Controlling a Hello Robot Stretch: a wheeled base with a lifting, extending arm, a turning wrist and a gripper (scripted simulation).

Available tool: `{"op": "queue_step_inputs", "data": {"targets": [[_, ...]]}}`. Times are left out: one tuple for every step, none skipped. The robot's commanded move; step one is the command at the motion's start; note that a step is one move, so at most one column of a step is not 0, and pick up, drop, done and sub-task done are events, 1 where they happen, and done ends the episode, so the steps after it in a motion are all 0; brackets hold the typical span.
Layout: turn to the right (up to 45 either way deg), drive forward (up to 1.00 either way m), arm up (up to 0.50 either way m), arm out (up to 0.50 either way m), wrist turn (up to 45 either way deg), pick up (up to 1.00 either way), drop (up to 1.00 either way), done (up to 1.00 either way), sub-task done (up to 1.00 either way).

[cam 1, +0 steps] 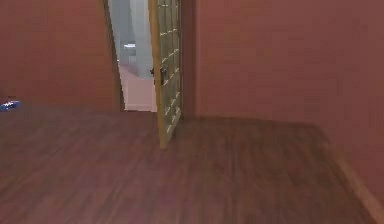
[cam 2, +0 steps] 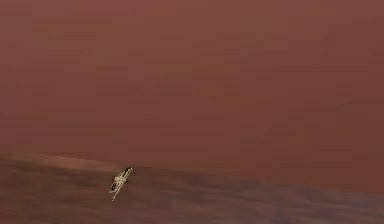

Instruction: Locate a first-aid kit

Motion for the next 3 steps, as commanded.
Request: {"op": "queue_step_inputs", "data": {"targets": [[-12.0,0.00,0.00,0.00,0.0,0.00,0.00,0.00,0.00],[0.0,0.90,0.00,0.00,0.0,0.00,0.00,0.00,0.00],[-30.0,0.00,0.00,0.00,0.0,0.00,0.00,0.00,0.00]]}}
